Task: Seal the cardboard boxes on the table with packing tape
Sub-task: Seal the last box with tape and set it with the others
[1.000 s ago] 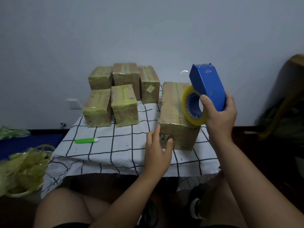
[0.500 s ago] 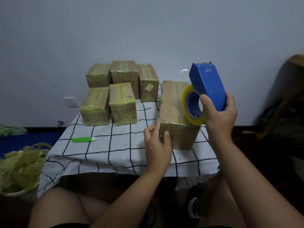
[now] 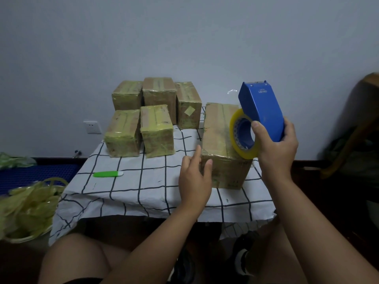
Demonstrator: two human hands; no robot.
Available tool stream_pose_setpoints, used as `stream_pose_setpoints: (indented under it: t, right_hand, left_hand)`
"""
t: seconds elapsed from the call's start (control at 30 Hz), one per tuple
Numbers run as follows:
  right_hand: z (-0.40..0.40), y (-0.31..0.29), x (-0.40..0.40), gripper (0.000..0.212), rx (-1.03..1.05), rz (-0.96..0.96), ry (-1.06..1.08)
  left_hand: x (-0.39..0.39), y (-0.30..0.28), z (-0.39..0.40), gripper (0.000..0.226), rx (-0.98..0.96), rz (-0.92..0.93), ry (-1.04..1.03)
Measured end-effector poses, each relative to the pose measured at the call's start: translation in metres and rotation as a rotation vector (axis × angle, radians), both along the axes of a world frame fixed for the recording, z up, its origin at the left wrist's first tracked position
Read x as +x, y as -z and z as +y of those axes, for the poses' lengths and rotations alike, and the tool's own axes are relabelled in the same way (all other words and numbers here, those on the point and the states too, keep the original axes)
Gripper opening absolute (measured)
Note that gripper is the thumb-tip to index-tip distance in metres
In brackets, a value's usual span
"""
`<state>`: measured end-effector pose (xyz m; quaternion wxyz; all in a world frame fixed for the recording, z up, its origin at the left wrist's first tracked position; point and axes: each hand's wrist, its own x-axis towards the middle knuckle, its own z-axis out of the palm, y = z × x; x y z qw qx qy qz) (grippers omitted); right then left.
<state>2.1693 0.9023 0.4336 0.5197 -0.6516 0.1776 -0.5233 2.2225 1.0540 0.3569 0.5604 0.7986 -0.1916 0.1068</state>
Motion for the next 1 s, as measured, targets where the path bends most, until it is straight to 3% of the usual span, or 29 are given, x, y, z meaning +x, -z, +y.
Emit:
stream_pose_setpoints:
  t: [0.17, 0.33, 0.5, 0.67, 0.8, 1.0]
  right_hand:
    - [-0.002, 0.000, -0.001, 0.054, 0.001, 0.006, -0.003]
    - [-0.001, 0.000, 0.000, 0.052, 0.001, 0.001, -0.006]
    - [-0.001, 0.000, -0.002, 0.054, 0.006, -0.011, -0.015]
    - [0.002, 0.001, 0.001, 0.057, 0.005, -0.021, -0.012]
    - [0.003, 0.001, 0.001, 0.055, -0.010, -0.015, -0.020]
    - [0.003, 0.000, -0.001, 0.054, -0.003, -0.013, -0.018]
  left_hand:
    - [-0.006, 0.001, -0.004, 0.052, -0.003, -0.008, -0.003]
    - [0.002, -0.008, -0.007, 0.038, -0.220, 0.144, -0.025]
    - [0.003, -0.005, -0.010, 0.032, -0.260, 0.097, -0.082]
    - [0.009, -0.004, -0.010, 0.017, -0.252, 0.037, -0.101]
    - [0.009, -0.001, -0.006, 0.022, -0.199, -0.035, -0.067]
    - [0.018, -0.005, -0.002, 0.011, -0.080, -0.073, -0.093]
